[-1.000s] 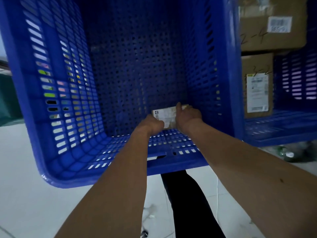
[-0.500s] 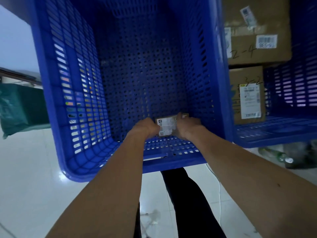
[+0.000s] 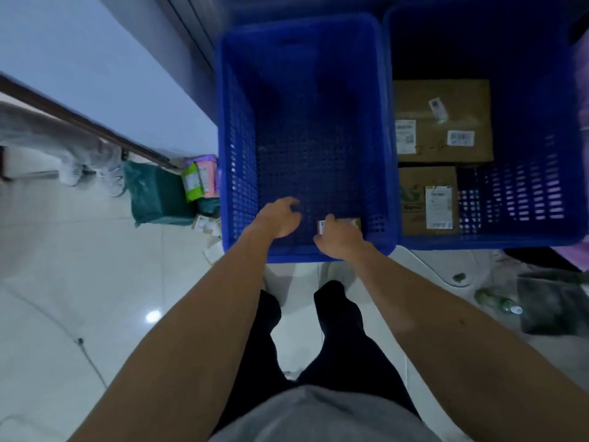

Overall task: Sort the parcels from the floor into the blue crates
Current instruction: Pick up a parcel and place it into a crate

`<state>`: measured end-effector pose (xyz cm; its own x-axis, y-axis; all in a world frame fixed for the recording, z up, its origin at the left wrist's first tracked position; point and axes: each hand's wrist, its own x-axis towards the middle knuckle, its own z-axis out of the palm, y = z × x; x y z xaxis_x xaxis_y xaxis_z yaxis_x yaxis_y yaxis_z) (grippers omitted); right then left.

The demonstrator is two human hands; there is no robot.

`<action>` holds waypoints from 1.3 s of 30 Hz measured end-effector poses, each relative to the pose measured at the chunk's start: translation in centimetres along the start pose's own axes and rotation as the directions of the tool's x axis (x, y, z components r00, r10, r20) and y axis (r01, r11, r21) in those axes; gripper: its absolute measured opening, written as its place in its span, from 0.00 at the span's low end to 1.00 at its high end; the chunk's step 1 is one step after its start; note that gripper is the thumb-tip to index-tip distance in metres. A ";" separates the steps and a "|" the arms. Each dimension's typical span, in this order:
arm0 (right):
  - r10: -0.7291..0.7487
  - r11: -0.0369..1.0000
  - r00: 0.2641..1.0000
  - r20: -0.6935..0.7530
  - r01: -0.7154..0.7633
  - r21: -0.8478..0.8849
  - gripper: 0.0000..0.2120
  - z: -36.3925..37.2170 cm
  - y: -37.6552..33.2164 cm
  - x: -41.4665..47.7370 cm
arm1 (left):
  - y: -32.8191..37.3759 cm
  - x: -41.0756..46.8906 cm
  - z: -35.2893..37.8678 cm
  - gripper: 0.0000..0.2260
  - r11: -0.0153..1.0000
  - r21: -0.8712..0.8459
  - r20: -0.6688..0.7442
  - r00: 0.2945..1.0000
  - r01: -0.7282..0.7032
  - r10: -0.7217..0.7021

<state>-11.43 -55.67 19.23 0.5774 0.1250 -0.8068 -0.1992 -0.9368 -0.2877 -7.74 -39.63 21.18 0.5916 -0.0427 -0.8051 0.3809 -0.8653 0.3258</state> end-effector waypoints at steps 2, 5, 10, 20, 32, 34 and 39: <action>-0.021 1.000 1.000 -0.012 0.021 0.005 0.24 -0.2 -2.1 -1.6 | -0.8 -2.2 -1.8 0.22 0.999 -0.049 -0.065 0.998 0.004 -0.007; -0.039 0.995 0.997 -0.062 0.044 0.085 0.23 0.2 -5.6 -2.2 | -3.7 -3.5 -3.9 0.22 0.996 -0.087 -0.145 0.989 0.027 -0.040; -0.089 0.986 0.982 -0.165 0.110 0.122 0.26 1.6 -12.7 -2.3 | -8.5 -4.6 -6.8 0.21 0.998 -0.012 -0.299 0.953 -0.057 0.051; -0.138 0.975 0.896 -0.421 0.198 0.102 0.21 8.9 -28.0 -1.1 | -28.3 -4.7 -14.1 0.18 0.957 -0.276 -0.399 0.916 -0.086 -0.033; 0.097 0.979 0.994 -0.055 -0.086 0.187 0.25 22.4 -32.1 12.8 | -40.2 6.4 -8.8 0.18 0.934 -0.356 -0.094 0.993 0.037 -0.075; 0.140 0.977 0.990 -0.019 -0.135 0.162 0.26 25.0 -30.3 16.1 | -41.4 9.9 -5.9 0.19 0.929 -0.368 -0.077 0.994 0.042 -0.075; 0.215 0.968 0.971 -0.100 -0.198 0.157 0.25 29.7 -26.5 24.0 | -44.3 17.9 0.7 0.20 0.900 -0.422 0.001 0.993 0.106 -0.116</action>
<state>-15.83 -18.13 -7.81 0.5972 -0.1130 -0.7941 -0.4312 -0.8800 -0.1991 -14.49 -2.36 -8.03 0.5428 0.0580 -0.8379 0.7055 -0.5729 0.4173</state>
